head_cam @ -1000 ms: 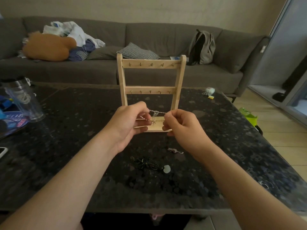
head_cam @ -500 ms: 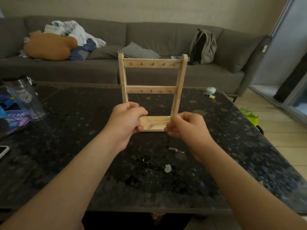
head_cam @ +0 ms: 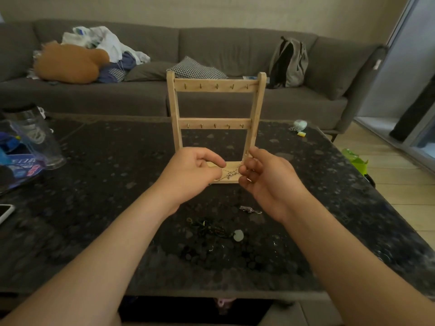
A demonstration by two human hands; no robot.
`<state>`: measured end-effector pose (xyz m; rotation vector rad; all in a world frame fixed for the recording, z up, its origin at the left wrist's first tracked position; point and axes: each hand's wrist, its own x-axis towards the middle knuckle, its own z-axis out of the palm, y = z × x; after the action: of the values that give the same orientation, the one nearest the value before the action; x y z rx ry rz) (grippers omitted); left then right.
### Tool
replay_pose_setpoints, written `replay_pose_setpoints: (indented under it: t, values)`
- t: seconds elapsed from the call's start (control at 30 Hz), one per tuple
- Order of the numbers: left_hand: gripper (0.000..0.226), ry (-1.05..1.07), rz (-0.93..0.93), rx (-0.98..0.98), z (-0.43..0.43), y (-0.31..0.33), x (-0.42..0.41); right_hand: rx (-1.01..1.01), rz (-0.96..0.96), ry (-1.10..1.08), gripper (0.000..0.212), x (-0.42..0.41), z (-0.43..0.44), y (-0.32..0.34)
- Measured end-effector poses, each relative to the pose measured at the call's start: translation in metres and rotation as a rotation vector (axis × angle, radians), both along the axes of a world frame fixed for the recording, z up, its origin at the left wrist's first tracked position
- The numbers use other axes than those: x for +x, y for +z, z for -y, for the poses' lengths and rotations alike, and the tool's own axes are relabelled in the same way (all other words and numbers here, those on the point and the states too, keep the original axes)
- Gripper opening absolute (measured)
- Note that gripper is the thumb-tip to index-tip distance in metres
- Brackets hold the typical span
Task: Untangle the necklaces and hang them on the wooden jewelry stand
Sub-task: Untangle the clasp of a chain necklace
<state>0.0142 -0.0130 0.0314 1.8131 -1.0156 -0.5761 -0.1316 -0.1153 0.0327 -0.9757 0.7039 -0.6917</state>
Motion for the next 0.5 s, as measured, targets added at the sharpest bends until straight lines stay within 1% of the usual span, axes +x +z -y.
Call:
replay_pose_setpoints:
  t: [0.03, 0.1, 0.23, 0.37, 0.5]
  values:
    - [0.013, -0.010, 0.022, 0.000, 0.0002, -0.0007, -0.0005, -0.031, -0.021, 0.006, 0.016, -0.0002, 0.0001, -0.0008]
    - [0.018, -0.043, 0.027, 0.028, 0.0010, -0.0013, -0.0021, -0.088, -0.052, 0.012, 0.016, 0.0003, 0.0001, -0.0032]
    - [0.035, -0.121, -0.080, 0.099, 0.0019, 0.0026, -0.0075, -0.156, -0.067, 0.006, 0.017, 0.0033, -0.0011, -0.0058]
    - [0.030, -0.108, -0.122, 0.070, 0.0000, 0.0038, -0.0048, -0.148, -0.064, -0.005, 0.018, 0.0016, -0.0004, -0.0044]
    - [0.019, -0.111, -0.072, 0.013, -0.0006, 0.0026, -0.0061, -0.133, -0.040, 0.004, 0.019, -0.0013, 0.0007, -0.0035]
